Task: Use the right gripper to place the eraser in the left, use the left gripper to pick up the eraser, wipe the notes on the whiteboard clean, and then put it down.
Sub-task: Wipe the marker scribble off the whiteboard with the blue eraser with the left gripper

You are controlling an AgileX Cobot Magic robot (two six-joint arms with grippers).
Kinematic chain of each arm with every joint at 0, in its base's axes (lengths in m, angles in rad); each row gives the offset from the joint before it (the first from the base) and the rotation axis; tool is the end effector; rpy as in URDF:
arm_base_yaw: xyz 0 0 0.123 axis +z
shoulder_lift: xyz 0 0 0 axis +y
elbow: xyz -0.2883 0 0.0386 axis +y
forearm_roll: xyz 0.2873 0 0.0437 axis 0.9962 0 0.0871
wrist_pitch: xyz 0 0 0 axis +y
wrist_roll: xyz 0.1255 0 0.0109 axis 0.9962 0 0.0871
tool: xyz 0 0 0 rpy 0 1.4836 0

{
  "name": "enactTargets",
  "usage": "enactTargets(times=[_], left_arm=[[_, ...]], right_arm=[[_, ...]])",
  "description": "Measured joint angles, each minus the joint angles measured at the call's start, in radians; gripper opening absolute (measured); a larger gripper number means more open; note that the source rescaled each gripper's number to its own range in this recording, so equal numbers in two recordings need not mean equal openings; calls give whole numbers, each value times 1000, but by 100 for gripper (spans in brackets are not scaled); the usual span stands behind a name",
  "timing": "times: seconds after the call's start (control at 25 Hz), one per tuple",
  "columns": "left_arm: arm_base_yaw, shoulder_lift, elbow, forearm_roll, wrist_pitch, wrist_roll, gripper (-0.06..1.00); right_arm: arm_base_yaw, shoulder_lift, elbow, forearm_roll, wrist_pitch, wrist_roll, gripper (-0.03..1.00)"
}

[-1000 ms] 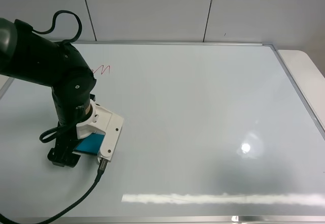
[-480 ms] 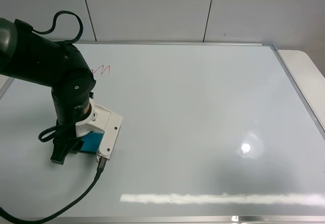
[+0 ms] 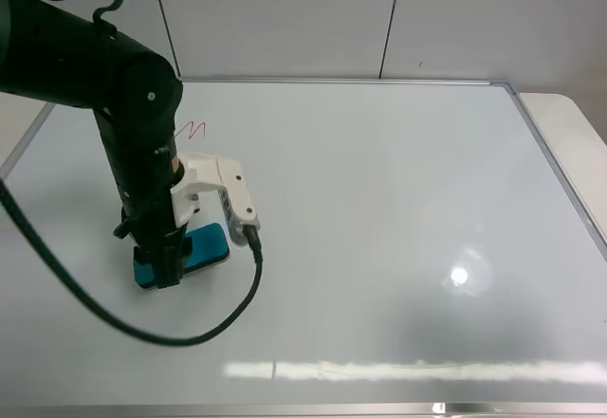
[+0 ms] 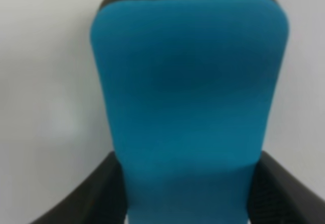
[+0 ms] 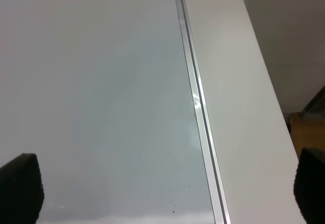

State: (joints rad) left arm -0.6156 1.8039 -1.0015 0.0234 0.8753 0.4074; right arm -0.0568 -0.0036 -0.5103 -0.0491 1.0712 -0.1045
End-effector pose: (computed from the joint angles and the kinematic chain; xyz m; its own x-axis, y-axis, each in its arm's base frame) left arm 0.2729 -0.1903 0.0925 -0.5077 0.8611 0.0252 0.8615 0.5077 0.0084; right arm 0.0521 -0.0084 0.2828 -0.4602 -0.1016 -0.8820 0.0366 0.9904 -0.1332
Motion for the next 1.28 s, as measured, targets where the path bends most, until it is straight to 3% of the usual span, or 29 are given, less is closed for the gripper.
enactTargets(times=[0.12,0.36,0.48,0.72,0.84,1.08,1.28], left_arm=[[54,-26,-5,-53,4,-181,6],[175,-108,-5,-73,18,-465,6],[283,-123,-5,-73,36,-581,6],[484,-123,-5,-74,84,-650,6],[550,-117,-38,-73,134,-654,6],[580,-38,-212,-65,310,-654,6],[580,79,-382,-47,329,-653,6]], right_arm=[[0,0,0,0,0,0,99],[0,0,0,0,0,0,99],[0,0,0,0,0,0,99],[0,0,0,0,0,0,99],[0,0,0,0,0,0,99],[0,0,0,0,0,0,99],[0,0,0,0,0,0,99]])
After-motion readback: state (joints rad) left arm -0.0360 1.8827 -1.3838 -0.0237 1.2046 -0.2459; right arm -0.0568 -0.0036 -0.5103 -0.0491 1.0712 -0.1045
